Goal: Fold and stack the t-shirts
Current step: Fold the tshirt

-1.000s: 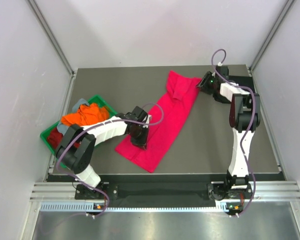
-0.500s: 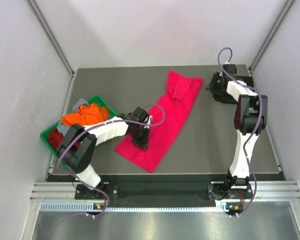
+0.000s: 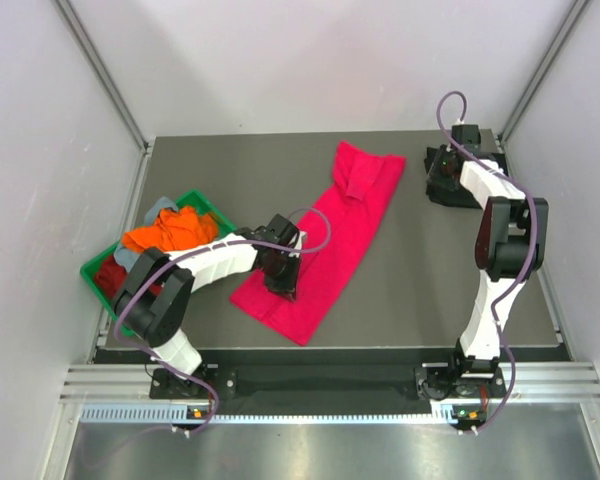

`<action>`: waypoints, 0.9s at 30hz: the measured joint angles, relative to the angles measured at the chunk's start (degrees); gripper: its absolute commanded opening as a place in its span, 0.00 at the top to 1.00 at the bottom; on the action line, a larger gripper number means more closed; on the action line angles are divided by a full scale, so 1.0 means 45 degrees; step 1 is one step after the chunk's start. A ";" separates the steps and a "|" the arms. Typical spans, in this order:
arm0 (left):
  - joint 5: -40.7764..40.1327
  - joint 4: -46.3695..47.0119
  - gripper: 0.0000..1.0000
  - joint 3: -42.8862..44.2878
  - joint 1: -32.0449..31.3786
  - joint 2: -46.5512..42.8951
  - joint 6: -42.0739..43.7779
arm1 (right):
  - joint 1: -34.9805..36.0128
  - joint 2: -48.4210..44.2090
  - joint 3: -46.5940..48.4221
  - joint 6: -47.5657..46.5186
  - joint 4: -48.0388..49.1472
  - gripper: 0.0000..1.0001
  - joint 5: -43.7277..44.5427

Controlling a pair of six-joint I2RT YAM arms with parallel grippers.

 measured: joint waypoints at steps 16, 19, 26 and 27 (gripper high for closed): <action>-0.0053 -0.0049 0.79 0.0437 0.0000 0.0000 0.0015 | 0.0005 0.0476 -0.0486 -0.1078 -0.0238 0.69 0.0350; -0.0053 -0.0058 0.79 0.0529 0.0000 0.0000 0.0019 | 0.0005 0.0539 -0.0476 -0.1277 -0.0325 0.69 0.0369; -0.0068 -0.0063 0.79 0.0549 0.0000 -0.0010 0.0024 | 0.0039 0.0437 -0.0126 -0.1569 -0.1078 0.75 0.0913; -0.0068 -0.0063 0.79 0.0544 0.0000 -0.0019 0.0034 | 0.0063 0.0384 -0.0117 -0.1588 -0.1146 0.75 0.0986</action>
